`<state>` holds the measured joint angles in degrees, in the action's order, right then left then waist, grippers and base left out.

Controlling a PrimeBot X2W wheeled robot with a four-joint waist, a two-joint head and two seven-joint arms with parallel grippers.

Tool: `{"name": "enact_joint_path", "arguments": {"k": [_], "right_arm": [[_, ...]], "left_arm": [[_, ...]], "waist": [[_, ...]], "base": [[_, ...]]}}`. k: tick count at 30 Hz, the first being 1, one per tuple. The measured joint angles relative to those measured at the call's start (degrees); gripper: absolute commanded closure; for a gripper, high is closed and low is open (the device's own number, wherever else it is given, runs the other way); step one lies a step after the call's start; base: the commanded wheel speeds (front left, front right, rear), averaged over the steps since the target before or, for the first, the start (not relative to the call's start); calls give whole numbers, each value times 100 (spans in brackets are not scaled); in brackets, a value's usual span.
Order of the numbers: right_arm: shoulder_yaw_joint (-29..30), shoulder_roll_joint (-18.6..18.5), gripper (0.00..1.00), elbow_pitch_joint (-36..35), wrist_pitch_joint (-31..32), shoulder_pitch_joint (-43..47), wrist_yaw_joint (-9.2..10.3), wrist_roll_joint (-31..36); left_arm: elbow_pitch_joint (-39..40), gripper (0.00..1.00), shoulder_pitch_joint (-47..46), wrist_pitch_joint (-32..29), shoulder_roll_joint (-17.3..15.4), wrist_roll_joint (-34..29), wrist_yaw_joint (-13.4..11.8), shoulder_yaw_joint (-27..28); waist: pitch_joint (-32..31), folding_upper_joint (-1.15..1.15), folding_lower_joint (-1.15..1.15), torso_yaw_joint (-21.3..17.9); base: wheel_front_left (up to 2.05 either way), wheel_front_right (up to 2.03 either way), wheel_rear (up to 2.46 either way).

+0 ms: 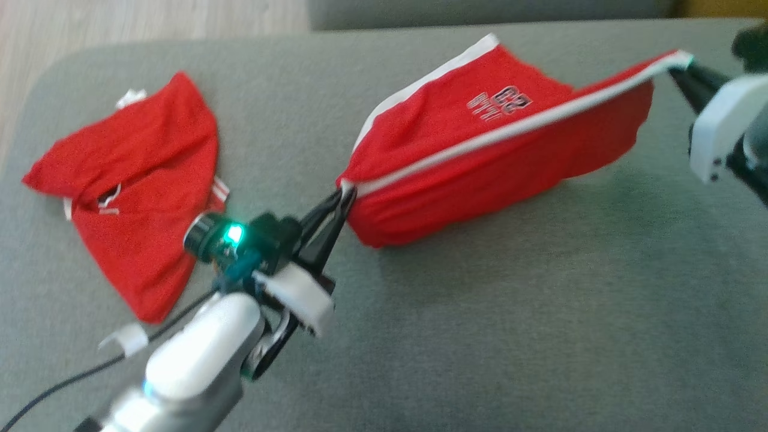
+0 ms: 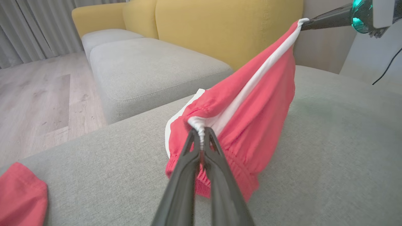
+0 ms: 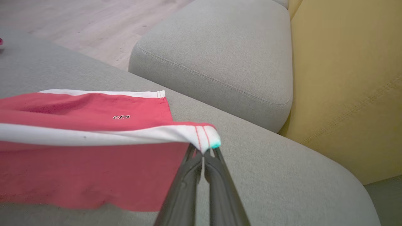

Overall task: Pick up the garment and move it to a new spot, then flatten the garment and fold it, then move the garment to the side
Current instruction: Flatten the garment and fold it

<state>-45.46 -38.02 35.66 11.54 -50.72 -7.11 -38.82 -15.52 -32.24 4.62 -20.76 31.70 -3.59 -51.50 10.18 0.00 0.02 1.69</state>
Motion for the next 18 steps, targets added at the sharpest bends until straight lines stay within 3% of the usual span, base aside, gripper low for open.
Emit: {"name": "enact_joint_path", "arguments": {"k": [7, 18], "right_arm": [[-51, 357, 100, 704, 3, -706, 0, 416], [-122, 598, 100, 1550, -399, -1520, 0, 650]], "left_arm": [[-673, 100, -689, -8, 493, 0, -1, 97], [-1459, 100, -1382, 250, 1049, -59, 63, 131]], "waist": [[565, 0, 0, 401], [1279, 0, -1, 880]], "base": [[0, 0, 0], [0, 0, 0]]}}
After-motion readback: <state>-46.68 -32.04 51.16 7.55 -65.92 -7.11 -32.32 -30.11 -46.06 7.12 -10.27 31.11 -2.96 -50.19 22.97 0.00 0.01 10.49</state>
